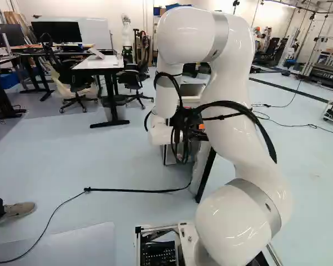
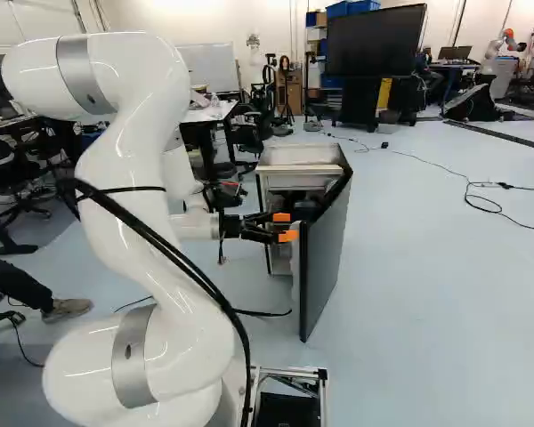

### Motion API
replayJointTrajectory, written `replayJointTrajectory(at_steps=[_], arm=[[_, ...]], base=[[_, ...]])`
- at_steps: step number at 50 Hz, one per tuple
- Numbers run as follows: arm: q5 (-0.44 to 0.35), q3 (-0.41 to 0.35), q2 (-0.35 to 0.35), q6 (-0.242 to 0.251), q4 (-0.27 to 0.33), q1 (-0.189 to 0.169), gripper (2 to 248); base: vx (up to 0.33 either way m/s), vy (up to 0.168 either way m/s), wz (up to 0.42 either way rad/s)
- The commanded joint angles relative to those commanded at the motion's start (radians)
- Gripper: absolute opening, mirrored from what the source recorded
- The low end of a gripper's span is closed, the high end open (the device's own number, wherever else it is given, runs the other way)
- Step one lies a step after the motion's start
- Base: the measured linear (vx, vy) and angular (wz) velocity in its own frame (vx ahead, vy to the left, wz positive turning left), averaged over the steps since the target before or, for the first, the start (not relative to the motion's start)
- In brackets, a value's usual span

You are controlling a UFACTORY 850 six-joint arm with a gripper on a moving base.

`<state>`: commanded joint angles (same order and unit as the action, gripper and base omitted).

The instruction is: Open the fridge door

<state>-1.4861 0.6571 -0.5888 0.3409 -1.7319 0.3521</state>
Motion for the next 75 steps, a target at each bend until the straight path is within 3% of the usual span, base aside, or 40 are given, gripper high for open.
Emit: replayJointTrajectory(at_steps=[26,52,75], arm=[[0.0,0.0,0.0,-0.222,-0.002,0.0,247],[0.002,0.035,-0.012,-0.235,-0.002,-0.013,247],[0.089,0.054,-0.019,-0.235,-0.002,-0.024,247]], base=[[0.0,0.0,0.0],[0.0,0.0,0.0],[0.0,0.0,0.0]])
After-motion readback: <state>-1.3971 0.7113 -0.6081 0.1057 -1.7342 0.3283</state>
